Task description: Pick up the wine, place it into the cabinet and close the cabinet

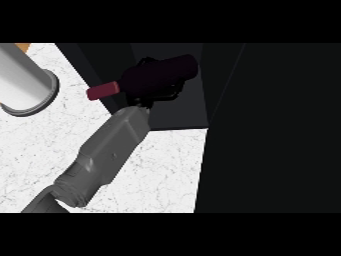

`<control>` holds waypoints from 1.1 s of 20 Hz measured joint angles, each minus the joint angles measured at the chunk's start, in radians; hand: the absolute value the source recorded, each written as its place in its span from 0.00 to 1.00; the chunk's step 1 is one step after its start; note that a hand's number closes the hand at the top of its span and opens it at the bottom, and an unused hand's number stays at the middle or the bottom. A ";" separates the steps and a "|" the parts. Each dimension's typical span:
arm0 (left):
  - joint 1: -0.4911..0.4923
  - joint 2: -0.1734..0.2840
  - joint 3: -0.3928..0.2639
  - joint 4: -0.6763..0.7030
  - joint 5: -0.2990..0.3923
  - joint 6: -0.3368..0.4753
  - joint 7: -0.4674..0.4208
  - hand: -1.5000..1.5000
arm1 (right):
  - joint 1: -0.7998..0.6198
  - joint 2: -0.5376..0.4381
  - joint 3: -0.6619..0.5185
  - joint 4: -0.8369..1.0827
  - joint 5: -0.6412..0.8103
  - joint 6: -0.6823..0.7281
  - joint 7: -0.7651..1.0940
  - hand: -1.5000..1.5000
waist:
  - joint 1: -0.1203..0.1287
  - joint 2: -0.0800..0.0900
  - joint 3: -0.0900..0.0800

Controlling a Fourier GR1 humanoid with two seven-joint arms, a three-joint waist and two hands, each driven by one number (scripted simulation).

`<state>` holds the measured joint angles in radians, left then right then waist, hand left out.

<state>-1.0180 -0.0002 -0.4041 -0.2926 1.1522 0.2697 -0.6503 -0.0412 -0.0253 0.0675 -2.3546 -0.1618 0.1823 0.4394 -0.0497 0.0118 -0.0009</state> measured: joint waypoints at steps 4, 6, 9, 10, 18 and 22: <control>-0.036 0.000 0.000 0.036 0.012 0.005 0.020 1.00 | -0.023 -0.007 -0.014 0.026 -0.014 0.008 -0.009 0.00 | -0.011 0.004 0.000; -0.037 0.001 -0.003 0.041 0.021 0.000 0.012 1.00 | -0.014 -0.005 -0.002 0.024 -0.019 0.019 -0.021 0.00 | -0.020 0.006 0.000; -0.037 0.000 -0.007 0.041 0.042 0.005 0.002 1.00 | -0.025 0.003 0.014 0.035 -0.009 0.016 -0.024 0.00 | -0.031 0.008 0.000; -0.028 0.000 -0.014 0.040 0.046 -0.002 0.000 1.00 | -0.019 0.003 0.015 0.037 -0.011 0.019 -0.031 0.00 | -0.032 0.008 0.000; -0.003 0.000 -0.078 0.013 0.087 0.023 0.014 1.00 | -0.052 -0.001 0.020 0.043 -0.023 0.020 -0.012 0.00 | -0.056 0.013 0.000; 0.041 0.000 -0.131 -0.036 0.118 0.040 -0.001 1.00 | -0.062 0.003 0.032 0.042 -0.027 0.019 -0.005 0.00 | -0.073 0.016 -0.001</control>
<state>-0.9773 0.0003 -0.5348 -0.3291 1.2701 0.3094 -0.6509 -0.1029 -0.0223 0.1000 -2.3127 -0.1884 0.2012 0.4340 -0.1229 0.0277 -0.0014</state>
